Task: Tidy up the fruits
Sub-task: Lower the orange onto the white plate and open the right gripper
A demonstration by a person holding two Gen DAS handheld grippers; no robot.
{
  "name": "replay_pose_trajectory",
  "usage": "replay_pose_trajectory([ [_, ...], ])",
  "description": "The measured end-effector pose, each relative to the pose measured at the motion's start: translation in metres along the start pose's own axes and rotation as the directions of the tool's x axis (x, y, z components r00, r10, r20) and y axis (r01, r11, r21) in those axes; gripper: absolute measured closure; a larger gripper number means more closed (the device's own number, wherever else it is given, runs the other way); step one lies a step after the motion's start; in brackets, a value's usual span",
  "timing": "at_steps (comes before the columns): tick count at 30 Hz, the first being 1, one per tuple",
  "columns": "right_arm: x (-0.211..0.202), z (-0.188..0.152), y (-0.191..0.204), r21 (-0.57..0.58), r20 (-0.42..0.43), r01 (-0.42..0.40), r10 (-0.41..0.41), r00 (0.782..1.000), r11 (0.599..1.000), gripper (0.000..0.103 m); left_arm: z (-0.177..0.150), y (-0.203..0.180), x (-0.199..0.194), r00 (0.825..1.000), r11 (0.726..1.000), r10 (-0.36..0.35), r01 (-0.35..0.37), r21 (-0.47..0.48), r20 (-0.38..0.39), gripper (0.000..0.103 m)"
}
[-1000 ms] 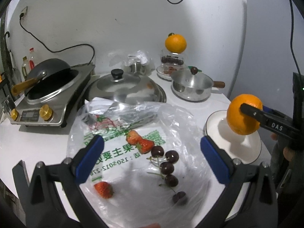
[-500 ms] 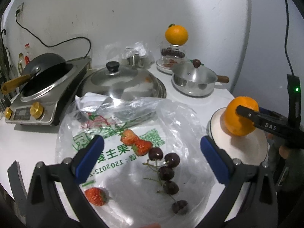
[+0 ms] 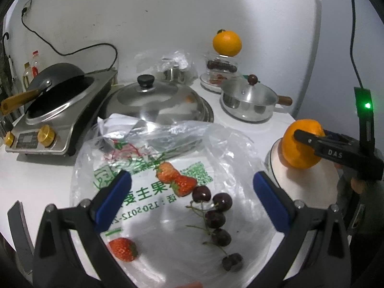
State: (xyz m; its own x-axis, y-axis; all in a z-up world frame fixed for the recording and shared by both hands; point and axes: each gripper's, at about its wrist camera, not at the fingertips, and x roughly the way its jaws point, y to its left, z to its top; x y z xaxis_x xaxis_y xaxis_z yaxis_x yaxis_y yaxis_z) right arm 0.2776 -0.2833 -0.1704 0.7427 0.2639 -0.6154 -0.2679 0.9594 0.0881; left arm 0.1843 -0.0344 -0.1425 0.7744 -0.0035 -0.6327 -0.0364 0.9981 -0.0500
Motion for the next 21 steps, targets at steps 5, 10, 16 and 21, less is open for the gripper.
replay_pose_trajectory([
  [5,-0.007,0.002,0.004,-0.021,0.066,0.017,-0.016,0.998,1.0,0.015,-0.001,0.004,-0.008,1.0,1.0,0.007,-0.007,-0.008,0.012,0.001],
  [10,-0.017,0.004,0.004,-0.006,0.103,0.017,-0.016,0.995,1.0,0.015,-0.001,0.004,-0.016,1.0,1.0,0.005,-0.004,-0.01,0.023,0.001],
  [16,-0.031,0.001,0.011,-0.016,0.115,0.02,-0.018,0.993,1.0,0.014,-0.002,0.006,-0.024,0.999,1.0,0.002,-0.001,-0.017,0.035,0.001],
  [21,-0.048,0.001,0.017,-0.016,0.136,0.023,-0.021,0.99,1.0,0.015,-0.004,0.008,-0.034,0.999,1.0,-0.003,0.004,-0.017,0.049,0.001],
])
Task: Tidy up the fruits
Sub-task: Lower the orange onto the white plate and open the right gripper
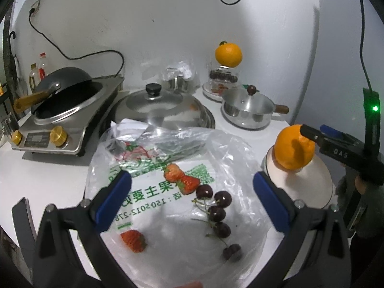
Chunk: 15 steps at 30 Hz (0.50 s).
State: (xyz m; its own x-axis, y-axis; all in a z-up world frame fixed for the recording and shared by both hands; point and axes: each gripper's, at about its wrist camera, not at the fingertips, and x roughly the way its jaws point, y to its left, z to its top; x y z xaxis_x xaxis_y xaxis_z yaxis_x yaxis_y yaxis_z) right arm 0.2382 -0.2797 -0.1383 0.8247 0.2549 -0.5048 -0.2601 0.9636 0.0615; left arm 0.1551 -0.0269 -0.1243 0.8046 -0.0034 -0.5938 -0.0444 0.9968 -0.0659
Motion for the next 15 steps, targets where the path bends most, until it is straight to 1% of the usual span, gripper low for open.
replay_pose_trajectory([
  [7,-0.031,0.005,0.009,0.015,0.069,0.0,-0.001,0.998,1.0,0.015,-0.005,0.006,-0.018,1.0,1.0,-0.005,0.005,0.001,0.021,0.001],
  [15,-0.047,0.004,0.028,0.008,0.075,-0.021,0.021,0.997,1.0,0.015,-0.01,0.012,-0.037,0.999,1.0,-0.011,0.011,-0.001,0.045,0.001],
])
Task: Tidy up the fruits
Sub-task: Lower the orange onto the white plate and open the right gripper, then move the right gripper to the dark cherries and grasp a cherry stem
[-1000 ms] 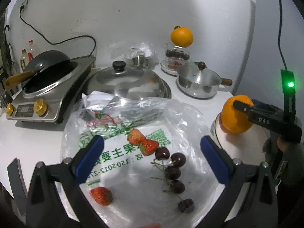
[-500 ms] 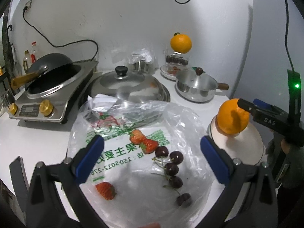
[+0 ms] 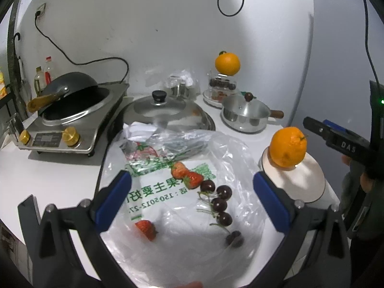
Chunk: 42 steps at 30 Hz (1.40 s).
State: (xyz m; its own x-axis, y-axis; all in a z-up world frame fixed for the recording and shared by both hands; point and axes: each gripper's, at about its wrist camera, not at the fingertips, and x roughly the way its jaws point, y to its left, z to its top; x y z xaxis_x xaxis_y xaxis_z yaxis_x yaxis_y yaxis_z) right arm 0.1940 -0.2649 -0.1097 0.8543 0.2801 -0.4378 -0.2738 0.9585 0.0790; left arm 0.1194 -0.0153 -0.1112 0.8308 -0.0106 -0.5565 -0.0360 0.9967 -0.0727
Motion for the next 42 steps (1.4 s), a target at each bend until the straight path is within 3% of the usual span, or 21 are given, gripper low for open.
replay_pose_trajectory([
  [13,-0.01,-0.017,0.046,-0.016,-0.053,-0.085,0.084,0.995,0.996,0.015,-0.013,0.017,-0.019,1.0,1.0,0.002,-0.002,-0.012,0.009,0.001],
  [26,-0.013,-0.035,0.08,-0.041,-0.132,-0.176,0.169,0.977,0.983,0.015,-0.029,0.032,-0.032,1.0,0.999,0.001,-0.001,-0.035,0.004,0.001],
  [35,0.004,-0.053,0.107,-0.071,-0.223,-0.248,0.227,0.948,0.966,0.032,-0.035,0.041,-0.03,1.0,0.999,0.0,0.0,-0.047,-0.009,0.001],
  [39,0.015,-0.062,0.12,-0.1,-0.281,-0.278,0.241,0.929,0.955,0.048,-0.037,0.045,-0.027,1.0,0.998,0.002,-0.003,-0.055,-0.02,0.001],
  [42,0.021,-0.069,0.127,-0.108,-0.309,-0.296,0.251,0.918,0.949,0.049,-0.038,0.047,-0.027,1.0,0.999,0.004,-0.005,-0.053,-0.019,0.001],
])
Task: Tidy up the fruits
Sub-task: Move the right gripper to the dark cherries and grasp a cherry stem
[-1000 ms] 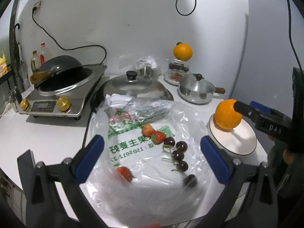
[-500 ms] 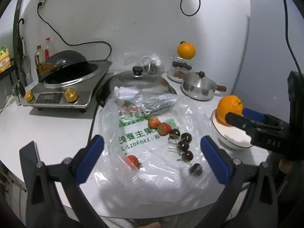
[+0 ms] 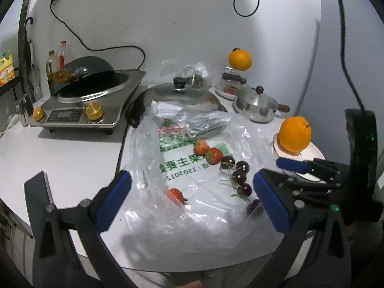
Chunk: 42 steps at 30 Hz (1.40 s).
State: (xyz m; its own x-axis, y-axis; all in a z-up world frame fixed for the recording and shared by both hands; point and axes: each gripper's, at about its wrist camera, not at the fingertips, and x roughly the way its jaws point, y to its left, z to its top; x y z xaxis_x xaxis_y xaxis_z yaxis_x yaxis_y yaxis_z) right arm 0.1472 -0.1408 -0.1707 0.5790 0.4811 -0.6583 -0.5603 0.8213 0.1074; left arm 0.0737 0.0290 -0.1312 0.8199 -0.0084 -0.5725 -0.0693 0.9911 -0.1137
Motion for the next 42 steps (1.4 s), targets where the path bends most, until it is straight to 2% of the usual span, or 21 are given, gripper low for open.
replay_pose_trajectory([
  [8,0.019,-0.007,0.007,-0.026,-0.047,-0.013,0.012,0.999,1.0,0.055,-0.004,0.007,0.008,1.0,1.0,0.004,-0.005,-0.012,-0.019,0.001],
  [10,0.025,-0.009,0.006,-0.029,-0.059,-0.008,0.006,0.998,1.0,0.062,-0.005,0.008,0.011,1.0,1.0,0.002,-0.002,-0.015,-0.028,0.001],
  [12,0.03,-0.01,0.005,-0.029,-0.074,-0.004,0.002,0.997,1.0,0.064,-0.007,0.008,0.014,0.999,1.0,-0.002,0.001,-0.015,-0.037,0.001],
  [24,0.049,-0.016,0.001,-0.011,-0.122,0.001,-0.002,0.993,1.0,0.065,-0.01,0.012,0.027,0.998,1.0,-0.006,0.005,-0.014,-0.065,0.001],
  [28,0.053,-0.017,-0.001,-0.005,-0.133,-0.005,0.004,0.991,1.0,0.072,-0.009,0.013,0.028,0.998,1.0,-0.002,0.001,-0.011,-0.068,0.001],
  [42,0.06,-0.022,-0.011,0.021,-0.15,-0.024,0.027,0.988,0.999,0.072,-0.003,0.006,0.031,0.998,1.0,0.011,-0.01,0.013,-0.069,0.001],
])
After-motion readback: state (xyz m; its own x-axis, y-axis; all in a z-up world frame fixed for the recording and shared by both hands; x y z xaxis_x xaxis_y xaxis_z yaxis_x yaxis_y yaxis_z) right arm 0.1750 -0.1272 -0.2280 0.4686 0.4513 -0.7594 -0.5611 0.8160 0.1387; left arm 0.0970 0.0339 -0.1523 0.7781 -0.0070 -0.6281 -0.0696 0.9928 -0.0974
